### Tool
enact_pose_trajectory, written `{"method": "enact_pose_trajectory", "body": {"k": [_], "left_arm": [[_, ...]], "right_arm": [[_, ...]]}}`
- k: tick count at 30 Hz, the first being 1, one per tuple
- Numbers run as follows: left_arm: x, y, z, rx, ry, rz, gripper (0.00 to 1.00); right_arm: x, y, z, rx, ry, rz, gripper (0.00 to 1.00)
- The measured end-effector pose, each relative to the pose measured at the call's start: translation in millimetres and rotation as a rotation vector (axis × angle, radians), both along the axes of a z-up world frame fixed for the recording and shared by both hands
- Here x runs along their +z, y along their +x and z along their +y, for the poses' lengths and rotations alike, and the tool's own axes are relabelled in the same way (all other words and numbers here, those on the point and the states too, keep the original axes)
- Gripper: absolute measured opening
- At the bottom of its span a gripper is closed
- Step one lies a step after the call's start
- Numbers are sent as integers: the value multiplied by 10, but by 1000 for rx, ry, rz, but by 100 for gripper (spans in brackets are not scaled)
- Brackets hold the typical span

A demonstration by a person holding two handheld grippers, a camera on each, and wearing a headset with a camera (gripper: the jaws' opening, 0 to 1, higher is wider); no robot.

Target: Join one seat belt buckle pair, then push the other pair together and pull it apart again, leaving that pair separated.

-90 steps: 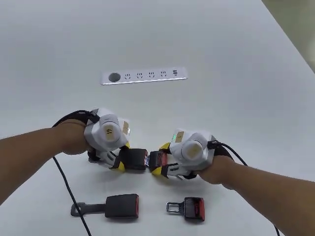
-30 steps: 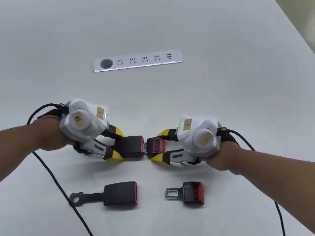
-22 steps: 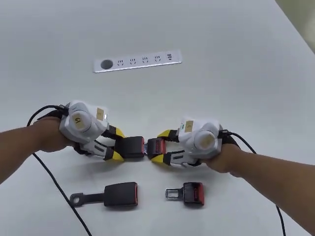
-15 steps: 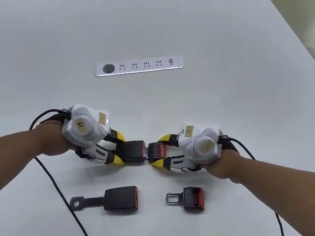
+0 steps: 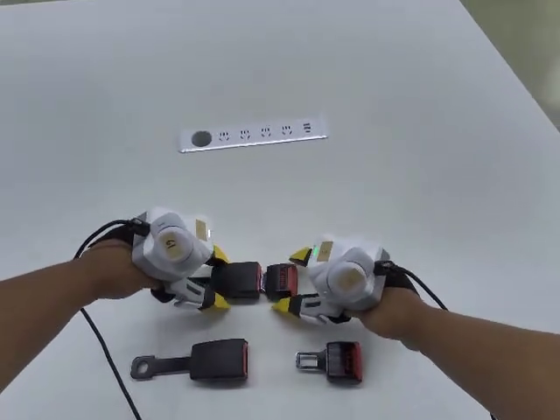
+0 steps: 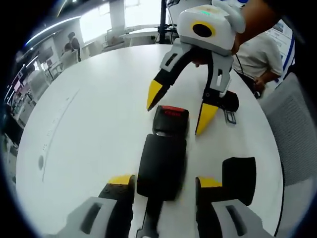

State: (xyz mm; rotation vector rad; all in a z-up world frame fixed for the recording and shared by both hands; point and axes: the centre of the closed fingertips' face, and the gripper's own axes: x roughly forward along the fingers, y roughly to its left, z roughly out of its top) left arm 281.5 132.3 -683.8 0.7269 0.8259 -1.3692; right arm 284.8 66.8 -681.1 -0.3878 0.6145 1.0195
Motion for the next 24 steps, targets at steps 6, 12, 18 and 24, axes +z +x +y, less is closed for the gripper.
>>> {"method": "enact_pose_trajectory", "body": {"k": [6, 12, 18, 24], "left_arm": [[140, -24, -23, 141, -75, -23, 67], [375, 22, 4, 297, -170, -65, 80], [572, 29, 90, 512, -281, -67, 99], [677, -34, 203, 620, -337, -91, 100]], "right_arm": [[91, -15, -238, -144, 45, -6, 59], [288, -101, -463, -284, 107, -33, 67], [454, -247, -625, -372, 129, -58, 75], [607, -363, -734, -431, 154, -100, 80]]}}
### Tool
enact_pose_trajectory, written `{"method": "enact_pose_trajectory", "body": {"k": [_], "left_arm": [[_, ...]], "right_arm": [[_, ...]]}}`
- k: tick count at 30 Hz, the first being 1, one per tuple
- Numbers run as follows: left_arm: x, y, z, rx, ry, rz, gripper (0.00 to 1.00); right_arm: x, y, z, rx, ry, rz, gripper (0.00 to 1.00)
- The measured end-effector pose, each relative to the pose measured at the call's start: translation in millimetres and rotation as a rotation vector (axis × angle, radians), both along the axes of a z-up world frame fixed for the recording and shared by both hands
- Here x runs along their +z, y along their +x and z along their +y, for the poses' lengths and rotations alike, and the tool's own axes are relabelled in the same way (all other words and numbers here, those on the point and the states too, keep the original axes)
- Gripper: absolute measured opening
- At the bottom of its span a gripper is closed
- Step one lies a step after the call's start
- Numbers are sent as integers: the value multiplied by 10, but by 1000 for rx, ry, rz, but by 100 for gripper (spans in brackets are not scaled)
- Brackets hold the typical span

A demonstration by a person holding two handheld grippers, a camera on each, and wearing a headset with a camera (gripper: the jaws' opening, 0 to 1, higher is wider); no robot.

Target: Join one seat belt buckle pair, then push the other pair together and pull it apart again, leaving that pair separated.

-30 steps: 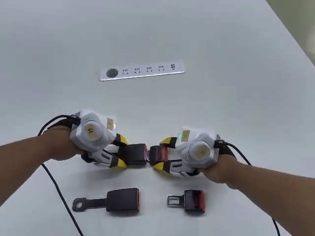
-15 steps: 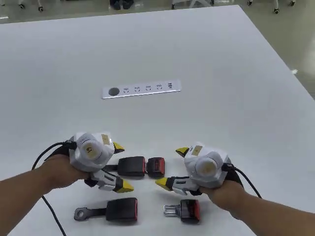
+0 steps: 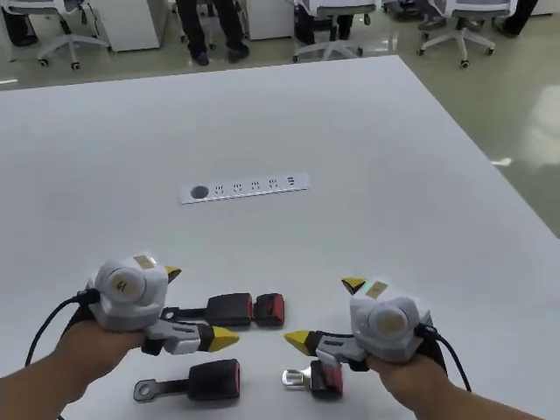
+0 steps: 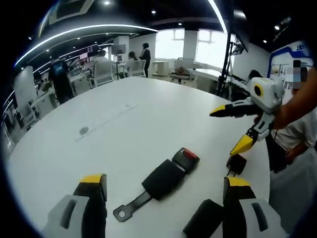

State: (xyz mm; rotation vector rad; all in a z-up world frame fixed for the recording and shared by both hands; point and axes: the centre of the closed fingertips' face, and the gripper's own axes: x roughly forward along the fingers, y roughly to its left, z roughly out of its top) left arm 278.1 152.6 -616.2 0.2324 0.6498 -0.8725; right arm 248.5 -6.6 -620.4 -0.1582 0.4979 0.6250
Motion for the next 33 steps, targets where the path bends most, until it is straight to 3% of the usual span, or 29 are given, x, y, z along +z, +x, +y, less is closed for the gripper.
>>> {"method": "enact_pose_trajectory", "body": {"k": [2, 7, 13, 16, 19, 24, 27, 33], "left_arm": [[78, -51, 2, 46, -50, 4, 100], [139, -169, 133, 80, -66, -6, 100], [337, -283, 238, 177, -147, -51, 100], [394, -392, 261, 195, -153, -49, 100], [454, -437, 313, 244, -199, -57, 100], [452, -556, 417, 288, -208, -52, 100], [502, -595, 492, 311, -225, -83, 100], [506, -770, 515, 329, -236, -87, 100]], "right_arm": [[62, -41, -14, -18, 5, -13, 83], [146, -128, -58, -46, 6, -43, 86], [279, -222, -86, -63, 16, -80, 90], [357, -312, -110, -67, 14, -90, 92], [442, -386, -133, -78, 16, -99, 94], [522, -455, -202, -103, 29, -115, 98], [583, -500, -287, -122, 29, -130, 99], [611, -573, -397, -143, 27, -139, 99]]}}
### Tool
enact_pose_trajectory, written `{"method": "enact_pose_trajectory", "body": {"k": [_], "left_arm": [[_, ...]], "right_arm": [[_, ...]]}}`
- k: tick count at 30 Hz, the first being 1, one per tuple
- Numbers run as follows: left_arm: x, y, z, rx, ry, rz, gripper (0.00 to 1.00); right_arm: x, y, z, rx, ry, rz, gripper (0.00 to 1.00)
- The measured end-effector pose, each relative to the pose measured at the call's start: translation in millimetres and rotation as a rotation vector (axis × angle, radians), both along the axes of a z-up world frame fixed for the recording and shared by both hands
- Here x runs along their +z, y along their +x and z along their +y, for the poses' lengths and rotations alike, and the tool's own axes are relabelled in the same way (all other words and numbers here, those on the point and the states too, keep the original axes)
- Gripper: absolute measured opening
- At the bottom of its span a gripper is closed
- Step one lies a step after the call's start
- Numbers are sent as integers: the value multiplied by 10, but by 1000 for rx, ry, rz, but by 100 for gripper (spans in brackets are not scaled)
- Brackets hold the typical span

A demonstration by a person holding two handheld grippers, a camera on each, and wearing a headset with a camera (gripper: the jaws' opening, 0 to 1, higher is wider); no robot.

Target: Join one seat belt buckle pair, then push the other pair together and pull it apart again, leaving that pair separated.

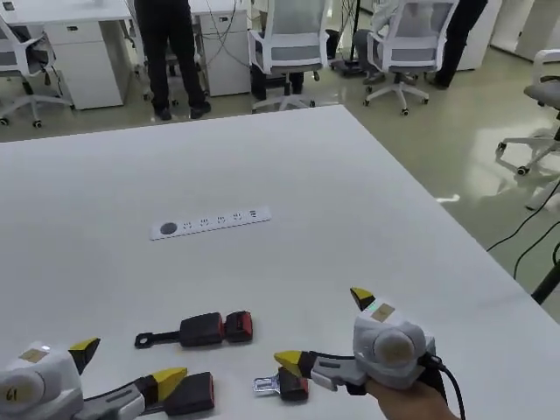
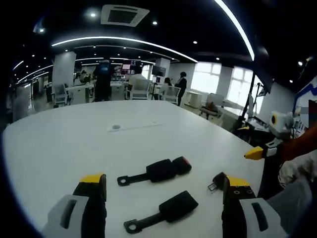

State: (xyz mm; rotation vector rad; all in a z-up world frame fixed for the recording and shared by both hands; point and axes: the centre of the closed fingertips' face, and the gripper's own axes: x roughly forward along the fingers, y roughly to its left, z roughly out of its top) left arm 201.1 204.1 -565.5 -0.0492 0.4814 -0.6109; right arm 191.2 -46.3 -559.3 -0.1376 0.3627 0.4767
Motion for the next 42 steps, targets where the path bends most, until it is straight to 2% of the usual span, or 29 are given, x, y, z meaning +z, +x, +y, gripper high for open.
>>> {"method": "enact_pose_trajectory", "body": {"k": [4, 6, 9, 11, 13, 16, 17, 23, 25, 32, 42], "left_arm": [[8, -69, 55, 17, -5, 0, 100], [37, -100, 59, 25, -9, -5, 100], [72, -118, 155, 43, -12, -16, 100], [78, -148, 194, 53, -15, -8, 100], [70, -171, 243, 60, -16, -24, 100], [50, -216, 321, 73, -12, -19, 100], [85, -242, 287, 80, -17, -23, 100], [103, -323, 410, 102, -18, -27, 100], [98, -362, 390, 103, -18, -18, 100], [111, -446, 420, 116, -21, -21, 100], [0, -520, 467, 123, -12, 4, 100]], "right_arm": [[25, -92, 14, -1, 17, -6, 99], [30, -149, 13, 6, 7, -11, 99], [23, -229, -7, 7, 4, -5, 99], [34, -273, -17, 4, 5, -14, 99], [22, -313, -25, -1, 8, -10, 99], [24, -364, -28, -9, 12, -6, 99], [31, -377, -33, -13, 14, -8, 99], [15, -393, -47, -17, 17, -6, 99], [17, -403, -50, -24, 21, -9, 99], [-9, -432, -39, -33, 33, -8, 99], [-98, -518, -16, -50, 50, 26, 99]]}}
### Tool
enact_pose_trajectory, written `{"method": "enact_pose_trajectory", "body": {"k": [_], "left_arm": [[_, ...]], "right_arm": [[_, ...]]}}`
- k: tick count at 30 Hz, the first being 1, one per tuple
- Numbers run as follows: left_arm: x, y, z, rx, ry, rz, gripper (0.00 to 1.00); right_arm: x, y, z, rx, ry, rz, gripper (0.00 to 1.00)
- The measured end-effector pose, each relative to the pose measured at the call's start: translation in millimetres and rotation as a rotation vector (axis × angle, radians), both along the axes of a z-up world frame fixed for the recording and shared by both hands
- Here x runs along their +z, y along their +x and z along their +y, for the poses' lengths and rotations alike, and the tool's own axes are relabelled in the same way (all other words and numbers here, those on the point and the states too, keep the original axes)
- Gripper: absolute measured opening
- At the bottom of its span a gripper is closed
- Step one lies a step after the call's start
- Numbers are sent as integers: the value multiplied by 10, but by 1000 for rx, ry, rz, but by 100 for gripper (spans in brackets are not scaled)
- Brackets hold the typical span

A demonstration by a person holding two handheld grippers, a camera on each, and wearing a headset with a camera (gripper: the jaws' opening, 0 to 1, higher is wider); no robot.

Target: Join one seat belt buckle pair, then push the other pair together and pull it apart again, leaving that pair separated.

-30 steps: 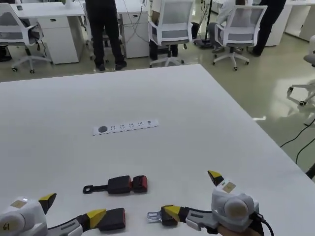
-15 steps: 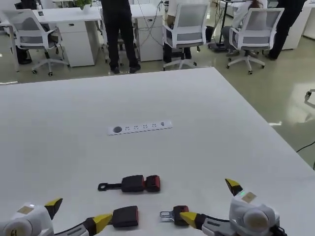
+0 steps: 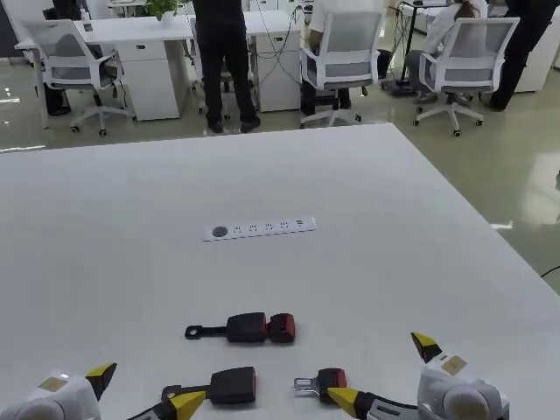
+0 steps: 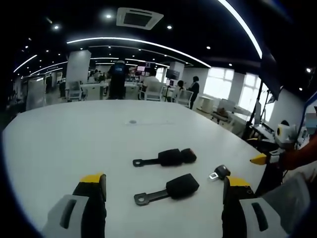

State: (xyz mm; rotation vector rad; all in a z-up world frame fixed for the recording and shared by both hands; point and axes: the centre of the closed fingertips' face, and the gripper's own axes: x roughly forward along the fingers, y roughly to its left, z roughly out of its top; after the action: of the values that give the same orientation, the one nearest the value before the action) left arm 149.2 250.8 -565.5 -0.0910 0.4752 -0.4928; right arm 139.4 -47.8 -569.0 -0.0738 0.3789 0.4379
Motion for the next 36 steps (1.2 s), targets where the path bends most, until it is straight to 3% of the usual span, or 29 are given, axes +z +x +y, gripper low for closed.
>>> {"method": "enact_pose_trajectory", "body": {"k": [8, 36], "left_arm": [[-14, 2, 21, 8, -4, 1, 100], [-29, -9, -1, -1, 11, -10, 100]], "right_arm": [[-96, -15, -3, -4, 3, 24, 99], [-168, -57, -98, -25, 8, 54, 100]]}}
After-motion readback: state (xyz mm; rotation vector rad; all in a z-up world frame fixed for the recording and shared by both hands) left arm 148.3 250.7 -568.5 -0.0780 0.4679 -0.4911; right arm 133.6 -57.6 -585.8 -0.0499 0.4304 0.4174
